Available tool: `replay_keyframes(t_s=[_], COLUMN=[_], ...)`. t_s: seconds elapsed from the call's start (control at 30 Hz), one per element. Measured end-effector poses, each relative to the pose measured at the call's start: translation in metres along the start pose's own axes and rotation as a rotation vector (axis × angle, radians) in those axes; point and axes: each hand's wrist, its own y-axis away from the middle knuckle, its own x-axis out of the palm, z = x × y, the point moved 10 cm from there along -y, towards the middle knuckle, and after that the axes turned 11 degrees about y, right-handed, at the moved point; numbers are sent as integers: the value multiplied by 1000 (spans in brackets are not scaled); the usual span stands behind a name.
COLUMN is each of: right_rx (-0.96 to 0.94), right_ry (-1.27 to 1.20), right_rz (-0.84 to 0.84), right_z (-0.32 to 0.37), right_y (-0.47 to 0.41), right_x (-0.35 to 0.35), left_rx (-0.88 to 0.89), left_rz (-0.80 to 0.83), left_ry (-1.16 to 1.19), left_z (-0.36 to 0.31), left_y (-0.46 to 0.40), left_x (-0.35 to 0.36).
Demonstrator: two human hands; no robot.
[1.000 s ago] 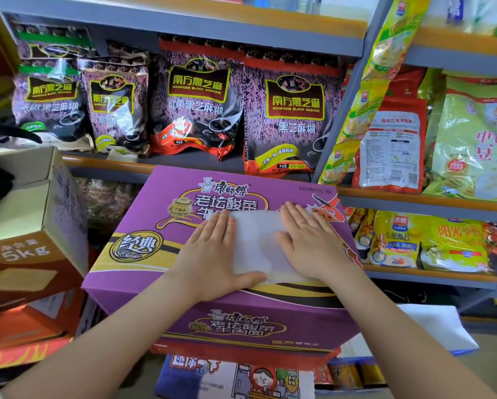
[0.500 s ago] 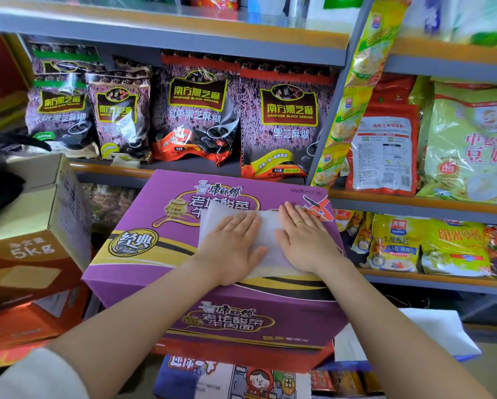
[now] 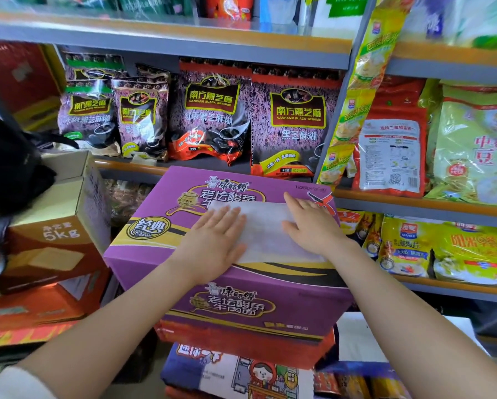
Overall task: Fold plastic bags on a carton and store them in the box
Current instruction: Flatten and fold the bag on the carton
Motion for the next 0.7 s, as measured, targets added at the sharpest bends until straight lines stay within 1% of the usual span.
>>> replay_keyframes(t_s=[0.07, 0.13, 0.2, 0.3, 0.43, 0.47, 0.53, 0.6, 0.63, 0.67, 0.7], right_rx=[-47, -58, -32, -24, -37, -63, -203, -341, -371, -385, -378], right_ry=[46, 67, 57, -23, -100, -137, -236, -363, -412, -446, -461], right_rz=[-38, -52, -39, -16, -72, -103, -118, -12, 29, 22, -28], right_z=[2, 5, 8, 13, 13, 11, 15, 24, 27, 28, 28], right_y=[4, 12, 30, 67, 99, 102, 107, 114, 116, 117, 114], right_x=[-8, -14, -17, -14, -14, -16, -18, -12, -9, -9, -11], left_rx=[144, 214, 251, 282, 303, 308, 328, 333, 307, 270, 237], left_rz=[-93, -117, -133, -203, -308, -316, -295, -246, -227, -223, -237], left_ry=[33, 80, 103, 111, 198, 244, 355, 514, 617, 706, 768], left_z=[-31, -49, -63, -71, -66, -62, -56, -50, -45, -39, -35], left_y=[13, 26, 38, 53, 65, 65, 62, 61, 62, 63, 65], left_x=[-5, 1, 8, 19, 17, 15, 13, 10, 7, 1, -5])
